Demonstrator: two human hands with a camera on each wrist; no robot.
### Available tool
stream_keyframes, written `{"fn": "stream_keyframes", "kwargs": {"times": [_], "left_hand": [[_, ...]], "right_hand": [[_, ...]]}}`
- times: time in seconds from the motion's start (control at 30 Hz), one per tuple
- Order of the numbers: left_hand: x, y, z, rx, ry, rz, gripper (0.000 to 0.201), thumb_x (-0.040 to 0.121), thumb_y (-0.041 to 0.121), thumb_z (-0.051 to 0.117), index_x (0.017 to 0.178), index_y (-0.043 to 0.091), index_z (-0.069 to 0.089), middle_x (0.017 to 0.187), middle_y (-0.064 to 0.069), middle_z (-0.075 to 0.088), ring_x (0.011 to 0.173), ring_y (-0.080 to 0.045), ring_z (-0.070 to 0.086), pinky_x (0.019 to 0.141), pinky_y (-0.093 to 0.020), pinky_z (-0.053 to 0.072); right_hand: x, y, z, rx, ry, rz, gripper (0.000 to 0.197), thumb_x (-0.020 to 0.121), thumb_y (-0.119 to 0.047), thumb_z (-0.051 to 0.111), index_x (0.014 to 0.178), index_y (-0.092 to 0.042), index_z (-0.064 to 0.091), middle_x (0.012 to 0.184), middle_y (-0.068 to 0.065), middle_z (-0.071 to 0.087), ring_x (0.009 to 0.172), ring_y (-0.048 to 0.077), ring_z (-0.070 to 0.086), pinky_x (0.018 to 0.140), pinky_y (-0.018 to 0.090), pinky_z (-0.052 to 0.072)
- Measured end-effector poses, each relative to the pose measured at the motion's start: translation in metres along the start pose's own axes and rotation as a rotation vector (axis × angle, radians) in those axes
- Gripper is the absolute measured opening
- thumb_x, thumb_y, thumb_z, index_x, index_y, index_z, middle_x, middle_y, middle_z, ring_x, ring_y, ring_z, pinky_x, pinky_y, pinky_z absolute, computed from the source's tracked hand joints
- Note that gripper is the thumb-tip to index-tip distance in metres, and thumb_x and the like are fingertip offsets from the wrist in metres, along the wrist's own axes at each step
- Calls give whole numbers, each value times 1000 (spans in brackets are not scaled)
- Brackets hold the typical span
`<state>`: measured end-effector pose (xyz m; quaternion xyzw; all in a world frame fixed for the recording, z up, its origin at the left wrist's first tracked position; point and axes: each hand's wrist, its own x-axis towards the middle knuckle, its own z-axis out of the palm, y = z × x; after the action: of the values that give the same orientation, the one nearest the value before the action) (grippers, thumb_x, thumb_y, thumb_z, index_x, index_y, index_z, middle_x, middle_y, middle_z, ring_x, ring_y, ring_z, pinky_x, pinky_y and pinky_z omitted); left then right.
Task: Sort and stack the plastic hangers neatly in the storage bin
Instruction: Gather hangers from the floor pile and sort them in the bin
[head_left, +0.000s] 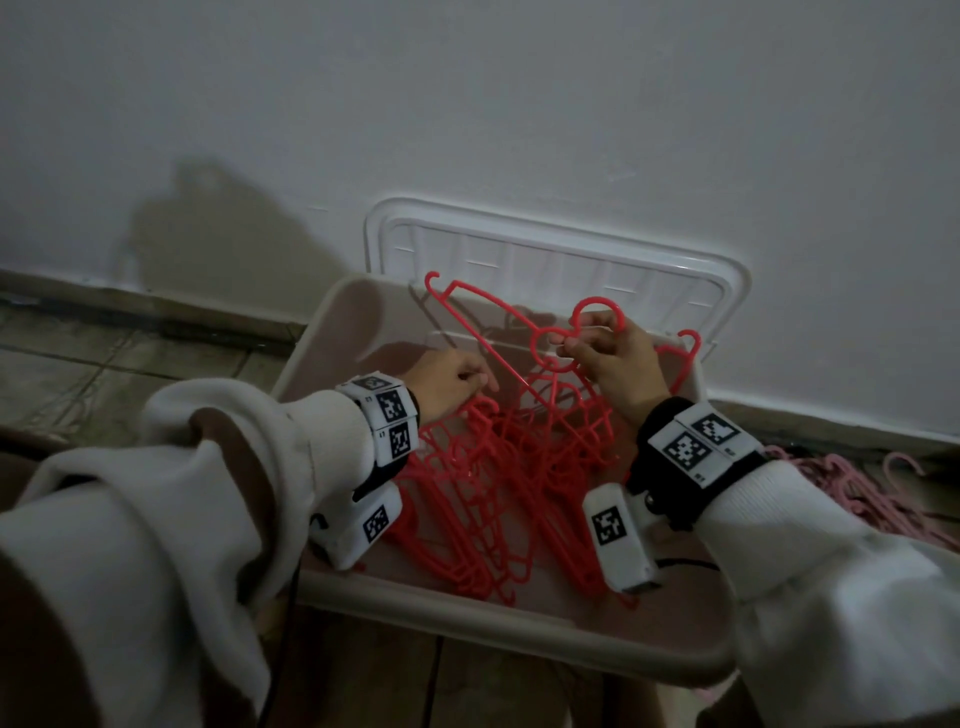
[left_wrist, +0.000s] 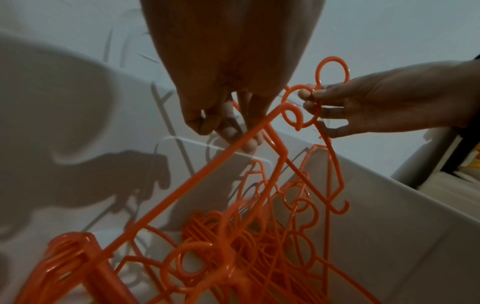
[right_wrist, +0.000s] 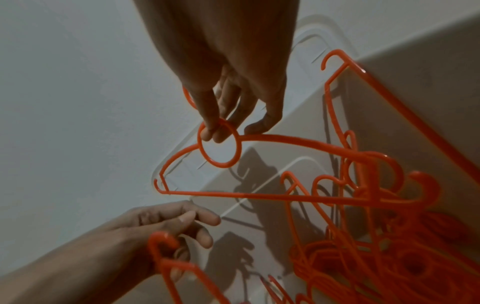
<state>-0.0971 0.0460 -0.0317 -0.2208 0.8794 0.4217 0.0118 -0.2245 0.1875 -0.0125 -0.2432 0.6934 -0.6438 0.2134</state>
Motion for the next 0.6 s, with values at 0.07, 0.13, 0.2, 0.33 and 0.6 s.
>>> {"fn": "stream_keyframes", "kwargs": {"times": [0.07, 0.13, 0.2, 0.33, 0.6], "left_hand": [[0, 0, 2, -77, -46, -85, 24, 98, 19, 44, 94, 14, 67, 72, 2, 62, 62, -12, 55, 53, -6, 38], [-1, 1, 3, -176, -128, -151, 27, 96, 18, 41, 83, 16, 65, 70, 2, 61, 64, -12, 53, 65, -18, 42], [-5, 2, 2, -218, -205, -160, 23, 86, 20, 43, 76, 21, 64, 70, 2, 63, 68, -11, 53, 69, -24, 41], [-13, 4, -1, -108, -356, -121, 16, 75, 13, 53, 86, 20, 64, 78, 0, 62, 74, -13, 55, 72, -25, 42], [-8, 8, -19, 133, -167, 169, 19, 77, 0, 68, 89, 14, 75, 79, 2, 68, 66, 2, 58, 64, -18, 43]], "right_hand": [[-1, 0, 1, -14, -7, 3, 34, 83, 17, 52, 77, -16, 45, 60, 11, 45, 43, -3, 48, 46, 5, 38], [-2, 0, 2, -30, -18, 12, 34, 84, 16, 52, 78, -17, 45, 62, 12, 46, 44, -3, 50, 46, 5, 39], [-2, 0, 1, -32, -18, 23, 34, 84, 16, 51, 78, -17, 45, 57, 8, 50, 44, -3, 51, 46, 5, 39], [-2, 1, -1, -59, -17, 36, 34, 84, 16, 51, 79, -17, 44, 60, 10, 47, 42, -4, 50, 46, 5, 38], [2, 10, -1, -46, 4, 65, 33, 83, 14, 55, 76, -17, 46, 46, -5, 48, 43, -4, 47, 46, 5, 39]]}}
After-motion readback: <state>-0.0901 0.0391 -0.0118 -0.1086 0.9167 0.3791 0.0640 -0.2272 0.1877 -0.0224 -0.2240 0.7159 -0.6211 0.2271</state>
